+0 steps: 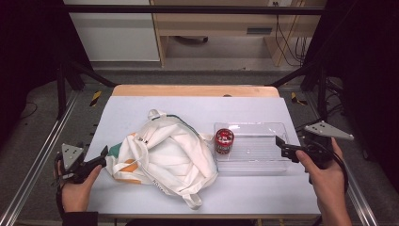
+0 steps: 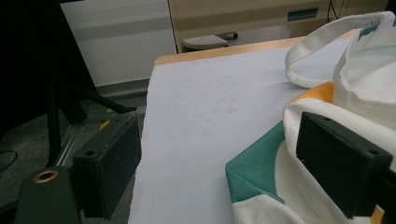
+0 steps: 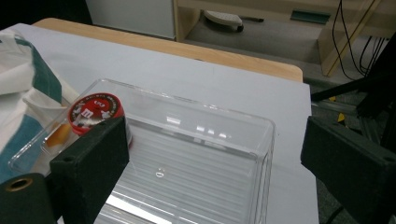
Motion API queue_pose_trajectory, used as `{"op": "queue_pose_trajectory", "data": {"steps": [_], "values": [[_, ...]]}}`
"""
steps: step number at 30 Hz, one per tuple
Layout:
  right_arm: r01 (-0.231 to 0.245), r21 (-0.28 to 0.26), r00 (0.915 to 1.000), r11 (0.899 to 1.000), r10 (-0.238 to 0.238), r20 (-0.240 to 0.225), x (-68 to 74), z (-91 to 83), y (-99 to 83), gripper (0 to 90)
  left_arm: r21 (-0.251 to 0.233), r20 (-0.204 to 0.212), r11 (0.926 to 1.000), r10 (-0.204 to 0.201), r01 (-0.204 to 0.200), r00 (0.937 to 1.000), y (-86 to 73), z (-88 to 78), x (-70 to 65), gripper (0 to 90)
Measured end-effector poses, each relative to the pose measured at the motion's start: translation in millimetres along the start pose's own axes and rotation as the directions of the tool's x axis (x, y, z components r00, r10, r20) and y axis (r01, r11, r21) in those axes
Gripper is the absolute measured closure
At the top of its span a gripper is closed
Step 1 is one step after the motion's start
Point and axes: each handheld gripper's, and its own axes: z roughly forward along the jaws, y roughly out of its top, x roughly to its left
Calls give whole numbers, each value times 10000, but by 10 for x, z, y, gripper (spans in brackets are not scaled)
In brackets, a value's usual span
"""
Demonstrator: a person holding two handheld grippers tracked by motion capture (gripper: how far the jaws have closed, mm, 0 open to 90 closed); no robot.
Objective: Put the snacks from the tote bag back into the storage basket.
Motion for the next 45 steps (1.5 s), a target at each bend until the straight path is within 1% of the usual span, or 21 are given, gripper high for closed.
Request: {"op": "queue_pose_trajectory", "data": {"steps": [2,3,4,6,10,12,14,15,20,21,25,28,29,32,33,37,38,39,45], "values": [[2,-5,10000,10000,-2,30,-11,6,-32,82,-1,10,10000,11,-11,10000,0,-1,-1,140],[-44,43,10000,10000,44,37,-25,14,-95,81,2,13,10000,19,-19,10000,0,-2,-1,140],[-44,43,10000,10000,44,37,-25,14,-95,81,2,13,10000,19,-19,10000,0,-2,-1,140],[-32,120,10000,9999,32,30,-42,20,-171,77,-3,2,10000,-12,12,10000,-3,-3,2,140],[-43,295,10000,9996,44,-28,-46,18,-222,71,-2,3,10000,4,-4,10000,-4,-1,2,140],[32,291,10000,9996,-31,-44,-53,12,-249,69,-4,4,10000,-3,3,10000,-3,-1,2,140],[-100,195,9998,9998,103,-173,-64,2,-298,65,2,0,10000,6,-6,10000,-4,-1,2,140],[-74,189,9999,9998,76,-153,-69,5,-319,65,1,0,10000,7,-7,10000,-4,-1,2,140],[-101,246,9999,9996,103,-102,-62,8,-397,66,6,-2,10000,15,-15,10000,-5,-1,0,140],[-33,257,10000,9997,35,-44,-56,6,-433,66,11,0,10000,22,-22,10000,-4,-1,-1,139],[75,360,9999,9993,-72,-70,-38,23,-516,63,8,4,10000,18,-18,10000,-4,-1,-1,140],[79,392,9999,9992,-76,-81,-32,29,-561,60,-4,8,10000,20,-20,10000,-3,-3,2,140],[-22,416,9999,9991,26,-101,-34,29,-605,56,-1,-3,10000,-5,5,10000,-5,-2,3,139],[-96,520,9999,9986,103,-136,-50,26,-674,51,-4,4,10000,5,-5,10000,-3,-2,2,140],[-67,532,10000,9986,71,-64,-62,28,-700,51,-5,4,10000,2,-2,10000,-3,-2,2,140],[-161,641,9999,9978,164,-39,-91,32,-772,50,-5,11,10000,35,-35,10000,-1,-3,-1,140],[-238,680,9996,9974,245,-102,-97,28,-793,49,-8,3,10000,31,-31,10000,-1,-4,-1,140],[-226,720,9997,9972,231,-71,-114,32,-839,49,-6,13,10000,32,-32,10000,0,-4,-1,140],[-241,998,9997,9947,241,7,-147,44,-954,48,-11,18,10000,20,-20,10000,-2,-2,4,140]]}}
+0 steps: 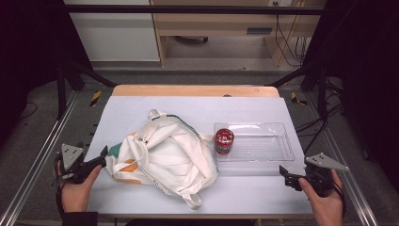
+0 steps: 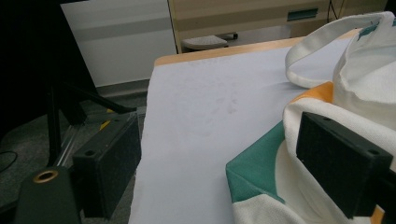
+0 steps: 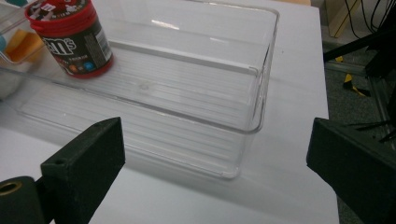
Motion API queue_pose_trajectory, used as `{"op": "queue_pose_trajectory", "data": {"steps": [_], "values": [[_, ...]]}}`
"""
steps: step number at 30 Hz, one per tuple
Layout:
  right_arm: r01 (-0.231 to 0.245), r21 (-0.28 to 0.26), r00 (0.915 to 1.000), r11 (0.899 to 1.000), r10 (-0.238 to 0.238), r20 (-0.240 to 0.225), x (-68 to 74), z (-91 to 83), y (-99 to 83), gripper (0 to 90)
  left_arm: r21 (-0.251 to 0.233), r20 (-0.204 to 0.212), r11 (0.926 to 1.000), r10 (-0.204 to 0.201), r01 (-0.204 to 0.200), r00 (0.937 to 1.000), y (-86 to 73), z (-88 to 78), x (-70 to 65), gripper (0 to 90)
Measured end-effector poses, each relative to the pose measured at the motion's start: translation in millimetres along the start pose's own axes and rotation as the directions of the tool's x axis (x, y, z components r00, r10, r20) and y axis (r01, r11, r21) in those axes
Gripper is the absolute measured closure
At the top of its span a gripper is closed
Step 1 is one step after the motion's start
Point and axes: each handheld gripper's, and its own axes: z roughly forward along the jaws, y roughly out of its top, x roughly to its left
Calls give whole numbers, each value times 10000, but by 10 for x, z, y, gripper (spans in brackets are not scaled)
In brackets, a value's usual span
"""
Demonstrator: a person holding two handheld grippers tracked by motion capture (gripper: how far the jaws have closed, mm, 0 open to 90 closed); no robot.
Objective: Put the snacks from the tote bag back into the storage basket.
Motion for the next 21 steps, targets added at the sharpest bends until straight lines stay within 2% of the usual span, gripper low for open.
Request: {"op": "queue_pose_trajectory", "data": {"steps": [13,16,21], "values": [[7,720,10000,9974,-6,-23,21,126,-164,49,52,27,10000,-7,7,10000,-6,8,-3,139],[48,1048,9999,9945,-60,107,27,170,-196,50,62,26,10000,24,-24,10000,-5,7,-10,139],[179,1172,9998,9929,-192,97,26,189,-218,52,49,18,10000,10,-10,10000,-5,9,-10,138]]}}
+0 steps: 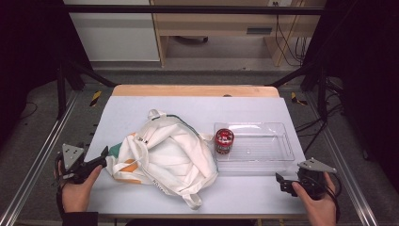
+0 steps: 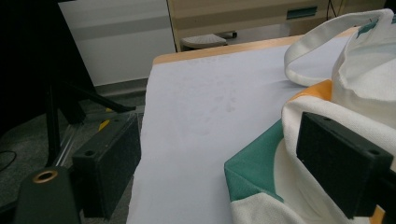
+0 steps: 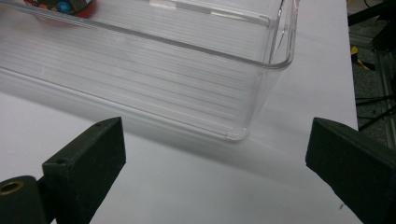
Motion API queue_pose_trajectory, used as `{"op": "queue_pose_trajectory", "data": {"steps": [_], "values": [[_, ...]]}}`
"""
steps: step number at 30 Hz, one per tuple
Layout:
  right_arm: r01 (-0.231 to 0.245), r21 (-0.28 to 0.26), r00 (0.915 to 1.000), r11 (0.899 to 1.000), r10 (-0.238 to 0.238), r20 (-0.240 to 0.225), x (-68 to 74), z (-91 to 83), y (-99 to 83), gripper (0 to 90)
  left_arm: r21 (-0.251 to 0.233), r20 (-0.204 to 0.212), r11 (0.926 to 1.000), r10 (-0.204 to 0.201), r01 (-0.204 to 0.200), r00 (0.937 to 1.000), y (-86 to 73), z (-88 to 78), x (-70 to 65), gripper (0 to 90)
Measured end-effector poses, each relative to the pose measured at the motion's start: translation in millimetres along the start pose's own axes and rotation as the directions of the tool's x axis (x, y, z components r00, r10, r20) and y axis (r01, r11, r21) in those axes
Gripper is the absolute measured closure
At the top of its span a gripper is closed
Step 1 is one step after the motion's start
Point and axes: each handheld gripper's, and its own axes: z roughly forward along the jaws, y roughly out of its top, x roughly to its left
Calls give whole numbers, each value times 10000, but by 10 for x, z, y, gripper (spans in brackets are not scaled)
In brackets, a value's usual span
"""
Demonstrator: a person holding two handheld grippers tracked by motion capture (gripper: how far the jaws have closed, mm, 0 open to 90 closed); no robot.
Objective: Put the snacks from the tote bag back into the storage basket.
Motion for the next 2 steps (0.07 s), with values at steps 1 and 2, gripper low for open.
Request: {"op": "queue_pose_trajectory", "data": {"steps": [1,2], "values": [[24,25,10000,10000,-24,2,-5,0,-1,52,7,-1,10000,6,-6,10000,-1,3,0,138],[42,36,10000,10000,-42,-11,-11,1,-1,51,25,15,10000,0,0,10000,-3,6,-1,138]]}}
